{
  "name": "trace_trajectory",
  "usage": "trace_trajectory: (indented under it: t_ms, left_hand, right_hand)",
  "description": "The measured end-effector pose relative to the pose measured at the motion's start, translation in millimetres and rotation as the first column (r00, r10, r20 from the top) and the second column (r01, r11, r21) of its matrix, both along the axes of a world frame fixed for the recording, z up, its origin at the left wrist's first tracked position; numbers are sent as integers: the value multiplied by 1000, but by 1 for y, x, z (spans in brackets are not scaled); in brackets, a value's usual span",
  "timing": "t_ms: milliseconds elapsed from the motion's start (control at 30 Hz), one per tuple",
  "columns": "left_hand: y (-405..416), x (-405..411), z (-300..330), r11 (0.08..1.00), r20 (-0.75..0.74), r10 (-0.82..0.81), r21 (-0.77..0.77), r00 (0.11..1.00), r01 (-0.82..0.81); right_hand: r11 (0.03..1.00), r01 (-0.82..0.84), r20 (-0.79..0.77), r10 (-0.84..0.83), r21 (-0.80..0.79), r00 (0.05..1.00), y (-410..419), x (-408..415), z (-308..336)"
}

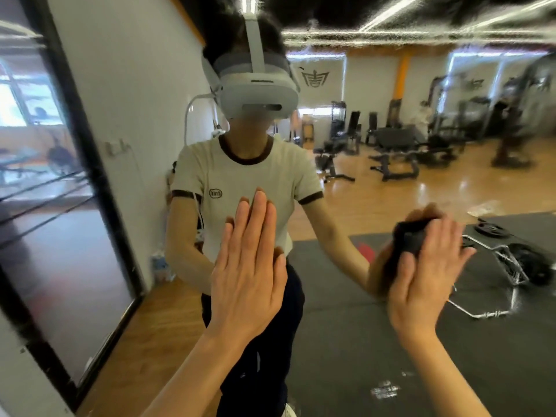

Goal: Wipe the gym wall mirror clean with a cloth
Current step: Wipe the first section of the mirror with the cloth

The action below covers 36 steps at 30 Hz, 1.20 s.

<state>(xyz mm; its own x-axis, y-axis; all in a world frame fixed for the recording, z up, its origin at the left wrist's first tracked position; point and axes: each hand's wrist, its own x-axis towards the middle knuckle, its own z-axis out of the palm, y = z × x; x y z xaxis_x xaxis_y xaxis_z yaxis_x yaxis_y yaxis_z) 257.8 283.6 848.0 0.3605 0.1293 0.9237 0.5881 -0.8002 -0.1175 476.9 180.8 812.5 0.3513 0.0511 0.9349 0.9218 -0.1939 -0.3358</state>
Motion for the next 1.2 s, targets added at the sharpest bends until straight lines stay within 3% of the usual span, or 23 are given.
trace_trajectory:
  t_ms: [67, 133, 200, 267, 333, 400, 467, 533, 633, 667, 733, 800, 867, 933, 1000, 1100, 1167, 1200]
  left_hand:
    - [-1, 0, 0, 1000, -5, 5, 1, 1000, -5]
    - [-1, 1, 0, 1000, -2, -2, 3, 1000, 2]
    - [0, 1, 0, 1000, 2, -13, 4, 1000, 13]
    - [0, 1, 0, 1000, -2, -10, 0, 1000, 10]
    - [0, 0, 0, 1000, -14, -2, 4, 1000, 2]
    - [-1, -1, 0, 1000, -15, -5, 11, 1000, 6]
    - [-1, -1, 0, 1000, -13, -9, 7, 1000, 9]
    - [-2, 0, 0, 1000, -16, -2, -5, 1000, 2]
    - [-2, -1, 0, 1000, -22, -7, 5, 1000, 7]
    - [-2, -1, 0, 1000, -23, -6, 9, 1000, 6]
    - [-1, -1, 0, 1000, -17, -9, 8, 1000, 9]
    - [-1, 0, -1, 1000, -10, -17, 1, 1000, 17]
    - [-1, -3, -1, 999, -6, -34, -8, 999, 33]
    - [-3, -3, 1, 997, 20, -69, -33, 997, 70]
    - [-8, 0, 1, 991, 47, -109, -77, 993, 113]
    - [-25, 16, -2, 987, 45, -137, -84, 989, 141]
    - [-38, 35, -5, 983, 35, -156, -92, 987, 158]
    - [-42, 46, -6, 982, 31, -160, -95, 987, 163]
  right_hand:
    - [989, 52, -222, -20, 139, 975, 8, -11, 7]
    - [989, 14, -198, 16, 150, 980, 24, -49, 19]
    - [998, -61, 70, 60, 13, 996, 40, -85, 22]
    - [992, -34, 377, 78, -122, 923, 45, -92, 27]
    - [988, 25, 513, 57, -151, 856, 40, -69, 35]
    - [997, 31, 419, 0, -69, 908, 29, -39, 39]
    - [995, 16, 141, -30, 96, 990, 17, -6, 37]
    - [974, 76, -148, -45, 215, 988, 11, 17, 38]
    - [963, 94, -260, -26, 254, 965, 18, -6, 45]
    - [971, 59, -206, -10, 233, 979, 24, -28, 47]
    - [993, -37, 44, 32, 112, 999, 37, -73, 52]
    - [998, -34, 337, 48, -47, 940, 44, -90, 56]
    - [993, 21, 475, 38, -119, 879, 41, -76, 64]
    - [998, 1, 406, 27, -67, 913, 28, -43, 72]
    - [997, -32, 170, 20, 66, 985, 10, -2, 73]
    - [962, 32, -168, 14, 272, 986, -6, 34, 74]
    - [959, 27, -217, 36, 281, 976, 2, 14, 77]
    - [971, -6, -156, 45, 240, 987, 8, -3, 75]
